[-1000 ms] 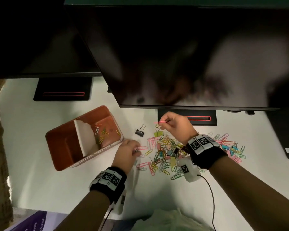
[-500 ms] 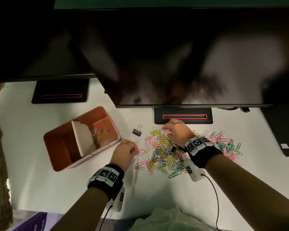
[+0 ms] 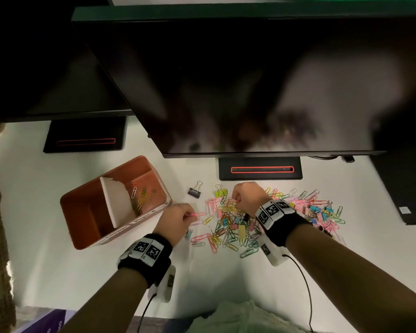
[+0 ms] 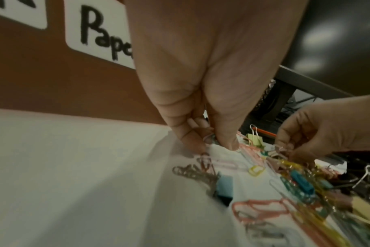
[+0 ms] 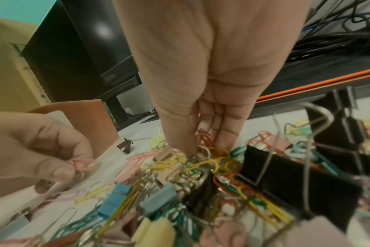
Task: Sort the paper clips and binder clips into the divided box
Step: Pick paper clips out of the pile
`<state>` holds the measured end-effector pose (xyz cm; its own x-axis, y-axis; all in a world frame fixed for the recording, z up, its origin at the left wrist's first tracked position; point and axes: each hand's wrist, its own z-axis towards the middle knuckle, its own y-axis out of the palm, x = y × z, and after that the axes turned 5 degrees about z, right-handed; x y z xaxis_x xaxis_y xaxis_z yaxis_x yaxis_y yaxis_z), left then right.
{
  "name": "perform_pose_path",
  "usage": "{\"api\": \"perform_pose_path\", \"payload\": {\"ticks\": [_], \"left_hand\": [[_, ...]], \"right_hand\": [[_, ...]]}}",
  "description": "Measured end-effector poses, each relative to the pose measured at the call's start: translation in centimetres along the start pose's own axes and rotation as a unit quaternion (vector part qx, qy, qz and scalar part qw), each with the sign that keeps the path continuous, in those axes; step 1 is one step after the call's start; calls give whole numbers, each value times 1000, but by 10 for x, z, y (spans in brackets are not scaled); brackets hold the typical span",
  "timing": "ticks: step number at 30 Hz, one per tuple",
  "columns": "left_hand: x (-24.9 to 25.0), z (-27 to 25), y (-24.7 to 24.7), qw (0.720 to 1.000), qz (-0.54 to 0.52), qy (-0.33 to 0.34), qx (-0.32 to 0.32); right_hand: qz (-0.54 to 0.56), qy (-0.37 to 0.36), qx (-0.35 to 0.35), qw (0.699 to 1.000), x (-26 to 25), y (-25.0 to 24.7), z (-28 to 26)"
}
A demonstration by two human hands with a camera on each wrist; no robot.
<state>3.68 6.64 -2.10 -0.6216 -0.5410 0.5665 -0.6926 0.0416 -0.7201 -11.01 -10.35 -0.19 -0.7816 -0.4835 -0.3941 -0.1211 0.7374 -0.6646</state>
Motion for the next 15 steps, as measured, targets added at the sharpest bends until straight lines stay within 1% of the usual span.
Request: {"api": "perform_pose_path", "payload": {"ticks": [2,5,8,12,15], "left_hand": [[6,-6,-6,1000,-18,8,7],[14,-21,-23,997,-66,31,32],[14,-36,-50,989,-119,30,81],[0,-50,-95,973,-168,-29,156],[-20,-45,-113,962,-158,-91,202]], "right_hand": [[10,-3,10,1000,1,-1,-3],[38,-12,43,998,3,-7,-15],[61,-50,86,993,-10,-20,-33],[82,-158,140,974,-64,-34,-44],[139,-227,148,952,-120,-30,-34]]}}
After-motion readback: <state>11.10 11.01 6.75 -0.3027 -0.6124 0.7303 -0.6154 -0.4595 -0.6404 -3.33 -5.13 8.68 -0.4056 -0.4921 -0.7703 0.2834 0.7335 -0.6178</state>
